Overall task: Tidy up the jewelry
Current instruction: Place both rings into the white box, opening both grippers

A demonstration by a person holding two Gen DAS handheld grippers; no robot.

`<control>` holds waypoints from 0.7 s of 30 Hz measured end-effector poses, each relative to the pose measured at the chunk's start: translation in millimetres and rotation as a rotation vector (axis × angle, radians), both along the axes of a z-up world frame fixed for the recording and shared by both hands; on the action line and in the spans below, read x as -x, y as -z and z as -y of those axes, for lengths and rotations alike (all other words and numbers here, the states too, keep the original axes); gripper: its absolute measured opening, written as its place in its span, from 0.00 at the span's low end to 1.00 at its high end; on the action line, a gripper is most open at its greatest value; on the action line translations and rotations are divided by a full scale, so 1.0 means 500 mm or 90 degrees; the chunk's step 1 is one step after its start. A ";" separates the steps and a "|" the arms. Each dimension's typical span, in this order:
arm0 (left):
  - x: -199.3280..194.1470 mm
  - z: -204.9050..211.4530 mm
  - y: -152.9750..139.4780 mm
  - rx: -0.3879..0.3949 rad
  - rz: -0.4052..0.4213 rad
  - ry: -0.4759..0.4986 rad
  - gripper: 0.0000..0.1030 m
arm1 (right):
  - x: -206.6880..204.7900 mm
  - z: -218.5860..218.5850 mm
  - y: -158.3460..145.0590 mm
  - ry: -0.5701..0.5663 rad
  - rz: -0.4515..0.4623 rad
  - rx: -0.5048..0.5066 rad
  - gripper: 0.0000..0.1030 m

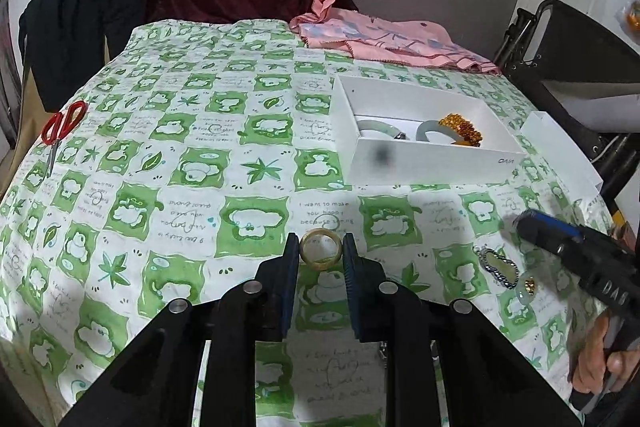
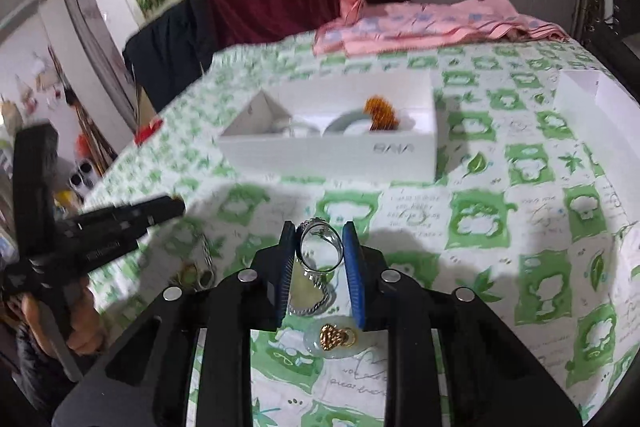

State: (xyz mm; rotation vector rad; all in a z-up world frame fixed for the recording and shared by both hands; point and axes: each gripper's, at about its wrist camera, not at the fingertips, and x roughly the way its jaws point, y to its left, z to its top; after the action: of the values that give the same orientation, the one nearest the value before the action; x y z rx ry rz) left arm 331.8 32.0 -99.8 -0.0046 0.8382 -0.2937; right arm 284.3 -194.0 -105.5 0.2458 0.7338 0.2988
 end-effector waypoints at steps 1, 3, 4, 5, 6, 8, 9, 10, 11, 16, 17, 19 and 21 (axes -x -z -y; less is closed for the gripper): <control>0.002 0.001 -0.002 0.001 0.003 0.002 0.21 | -0.002 0.007 0.000 0.006 -0.003 -0.006 0.22; 0.004 0.004 -0.003 0.000 0.006 0.007 0.21 | -0.009 0.016 0.005 0.012 -0.018 -0.019 0.22; 0.004 0.006 -0.002 -0.002 0.005 0.009 0.21 | -0.010 0.019 0.007 0.013 -0.021 -0.023 0.22; 0.004 0.008 -0.002 -0.001 0.004 0.010 0.21 | -0.010 0.022 0.005 0.015 -0.021 -0.027 0.22; 0.004 0.009 -0.002 0.000 0.003 0.012 0.21 | -0.009 0.023 0.004 0.016 -0.019 -0.029 0.22; 0.000 0.014 -0.010 0.007 0.002 0.014 0.21 | -0.007 0.030 -0.008 0.020 -0.010 -0.042 0.22; -0.004 0.015 -0.015 0.010 0.003 0.016 0.21 | -0.007 0.035 -0.015 0.023 -0.004 -0.050 0.22; -0.011 0.020 -0.026 0.016 0.005 0.019 0.21 | -0.010 0.041 -0.029 0.026 0.004 -0.060 0.22; -0.020 0.026 -0.040 0.021 0.009 0.023 0.21 | -0.017 0.045 -0.043 0.028 0.012 -0.066 0.23; -0.070 0.078 -0.125 0.040 0.056 0.040 0.21 | -0.082 0.055 -0.137 0.040 0.059 -0.080 0.23; -0.085 0.095 -0.140 0.045 0.064 0.047 0.21 | -0.095 0.053 -0.144 0.041 0.062 -0.079 0.23; -0.106 0.120 -0.149 0.048 0.067 0.052 0.21 | -0.129 0.043 -0.144 0.040 0.059 -0.069 0.23; -0.132 0.142 -0.140 0.044 0.062 0.052 0.21 | -0.155 0.034 -0.128 0.040 0.045 -0.054 0.22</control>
State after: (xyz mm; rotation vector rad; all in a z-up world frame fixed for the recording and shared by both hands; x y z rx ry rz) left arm 397.8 -39.2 -29.6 -0.0202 0.7323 -0.3971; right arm 361.8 -211.0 -41.3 0.3369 0.6431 0.2778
